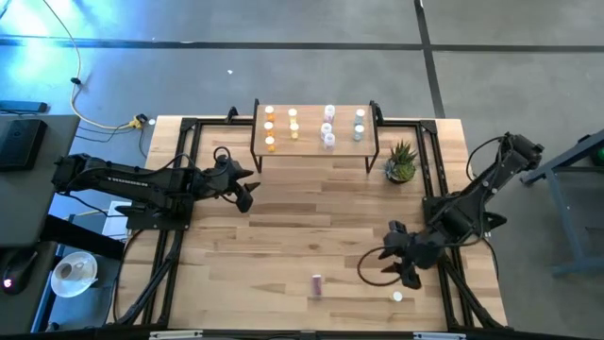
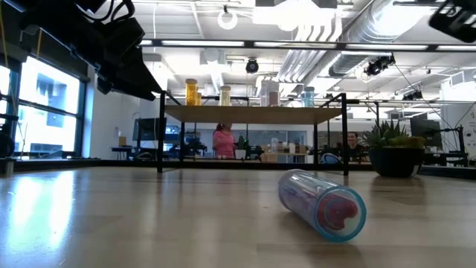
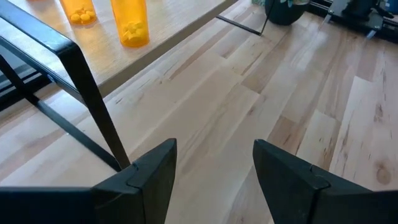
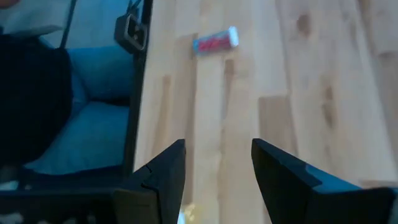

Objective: Pick and place medicine bottles onto shelf by color
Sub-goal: Put the yellow pill bottle on the shelf aligned with the other yellow pill bottles

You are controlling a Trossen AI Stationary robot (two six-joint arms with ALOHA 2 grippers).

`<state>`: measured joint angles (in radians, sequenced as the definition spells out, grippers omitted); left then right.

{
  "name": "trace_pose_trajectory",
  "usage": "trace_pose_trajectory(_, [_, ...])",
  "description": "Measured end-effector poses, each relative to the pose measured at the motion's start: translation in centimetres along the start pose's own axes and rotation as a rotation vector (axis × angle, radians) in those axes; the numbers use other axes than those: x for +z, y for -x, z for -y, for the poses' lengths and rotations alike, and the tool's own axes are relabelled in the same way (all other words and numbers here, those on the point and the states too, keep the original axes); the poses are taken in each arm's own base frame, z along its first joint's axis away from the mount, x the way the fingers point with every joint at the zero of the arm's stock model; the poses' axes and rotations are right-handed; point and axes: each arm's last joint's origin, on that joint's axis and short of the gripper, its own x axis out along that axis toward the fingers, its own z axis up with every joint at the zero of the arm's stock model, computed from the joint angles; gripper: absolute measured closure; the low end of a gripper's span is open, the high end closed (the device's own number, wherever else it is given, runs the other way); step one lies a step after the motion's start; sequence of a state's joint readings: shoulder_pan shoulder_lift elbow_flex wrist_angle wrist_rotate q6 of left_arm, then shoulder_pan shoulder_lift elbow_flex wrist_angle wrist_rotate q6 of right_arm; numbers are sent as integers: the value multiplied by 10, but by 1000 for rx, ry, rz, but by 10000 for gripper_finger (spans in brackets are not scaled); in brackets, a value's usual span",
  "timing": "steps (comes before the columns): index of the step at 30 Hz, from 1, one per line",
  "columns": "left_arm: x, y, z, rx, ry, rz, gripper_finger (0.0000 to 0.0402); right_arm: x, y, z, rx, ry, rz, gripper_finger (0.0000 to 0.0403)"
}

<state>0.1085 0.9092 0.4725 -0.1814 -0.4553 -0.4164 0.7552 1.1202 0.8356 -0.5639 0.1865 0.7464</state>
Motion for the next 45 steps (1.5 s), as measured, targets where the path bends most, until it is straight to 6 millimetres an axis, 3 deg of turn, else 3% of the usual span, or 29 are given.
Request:
trace_pose_trajectory(10, [0, 0, 0, 0, 4, 1, 200, -30, -1, -23, 13, -14, -5, 229])
trace_pose_trajectory(27, [6, 0, 3, -25, 34, 57, 200, -76, -41, -53, -61, -37, -110, 229])
trace_pose_trajectory(45, [6, 0, 3, -29, 57, 56, 200, -97, -53, -61, -115, -24, -89, 229])
